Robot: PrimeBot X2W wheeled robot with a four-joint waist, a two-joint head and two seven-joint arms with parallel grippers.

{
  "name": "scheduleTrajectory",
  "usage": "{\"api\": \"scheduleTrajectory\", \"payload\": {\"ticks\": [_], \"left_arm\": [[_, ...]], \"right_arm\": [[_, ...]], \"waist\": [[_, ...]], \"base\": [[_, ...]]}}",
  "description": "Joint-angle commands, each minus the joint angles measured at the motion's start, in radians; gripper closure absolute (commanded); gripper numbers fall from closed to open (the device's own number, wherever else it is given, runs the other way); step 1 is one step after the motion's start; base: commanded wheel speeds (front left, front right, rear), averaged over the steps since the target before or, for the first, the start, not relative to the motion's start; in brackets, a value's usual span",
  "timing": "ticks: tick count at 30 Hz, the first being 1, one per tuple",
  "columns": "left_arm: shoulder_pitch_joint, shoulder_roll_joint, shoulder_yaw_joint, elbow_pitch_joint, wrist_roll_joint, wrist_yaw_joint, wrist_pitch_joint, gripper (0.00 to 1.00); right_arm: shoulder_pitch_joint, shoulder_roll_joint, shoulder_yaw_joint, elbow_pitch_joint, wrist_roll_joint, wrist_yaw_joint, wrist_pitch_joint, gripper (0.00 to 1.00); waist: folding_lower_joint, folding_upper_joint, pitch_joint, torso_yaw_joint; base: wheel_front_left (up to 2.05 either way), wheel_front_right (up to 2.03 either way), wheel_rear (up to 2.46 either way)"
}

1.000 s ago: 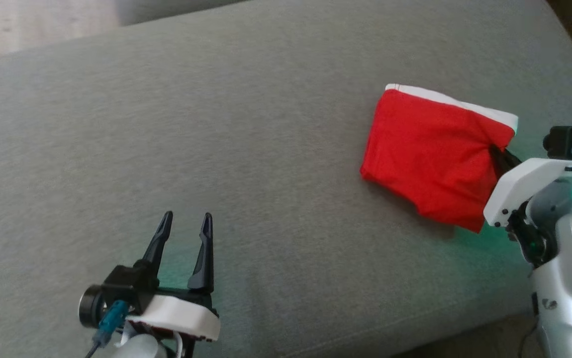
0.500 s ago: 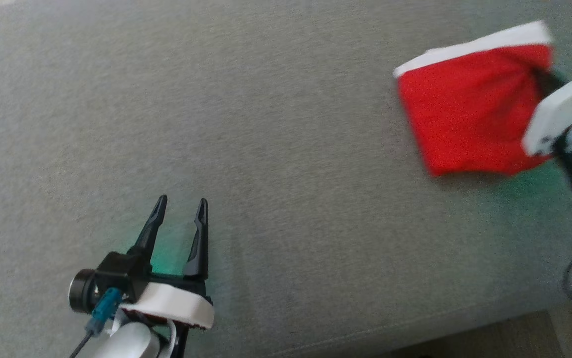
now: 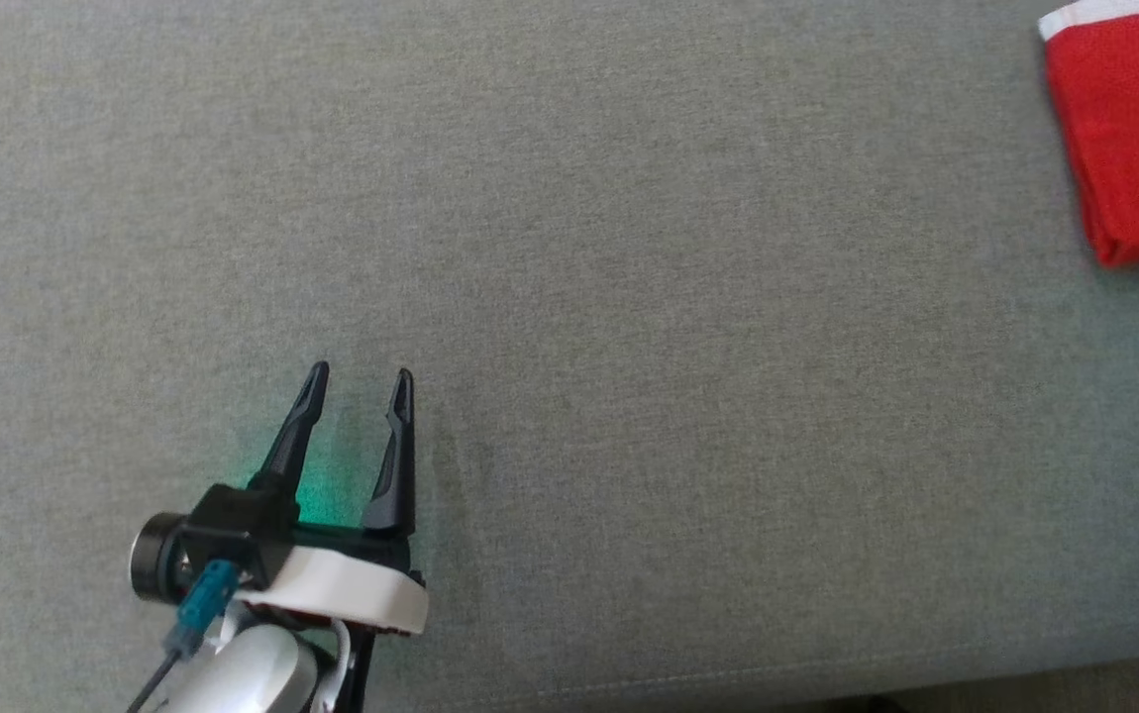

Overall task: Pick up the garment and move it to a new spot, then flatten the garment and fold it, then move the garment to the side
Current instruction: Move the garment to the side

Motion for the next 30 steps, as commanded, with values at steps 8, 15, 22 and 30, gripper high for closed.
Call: {"api": "scheduleTrajectory", "payload": {"ticks": [8, 15, 22, 30], "left_arm": [[-0.038, 0.029, 0.031, -0.041, 0.02, 0.014, 0.003, 0.0], [-0.042, 0.029, 0.028, -0.036, 0.017, 0.015, 0.009, 0.0], [-0.041, 0.022, 0.035, -0.017, 0.002, 0.005, -0.008, 0.0], [-0.039, 0.008, 0.083, 0.052, -0.04, -0.006, -0.046, 0.0]], "right_arm": [[-0.038, 0.017, -0.086, -0.01, -0.108, 0.007, -0.112, 0.0], [-0.045, 0.075, -0.055, -0.033, -0.142, 0.007, -0.179, 0.0], [-0.047, 0.125, 0.056, -0.084, -0.108, 0.007, -0.208, 0.0], [0.051, 0.211, 0.145, -0.158, -0.059, 0.007, -0.273, 0.0]], "waist": [[-0.0001, 0.0001, 0.005, -0.023], [-0.0001, 0.0001, -0.016, -0.038], [-0.0001, 0.0001, -0.077, -0.03], [-0.0001, 0.0001, -0.211, 0.002]], "base": [[0.0, 0.0, 0.0], [0.0, 0.0, 0.0], [0.0, 0.0, 0.0], [0.0, 0.0, 0.0]]}}
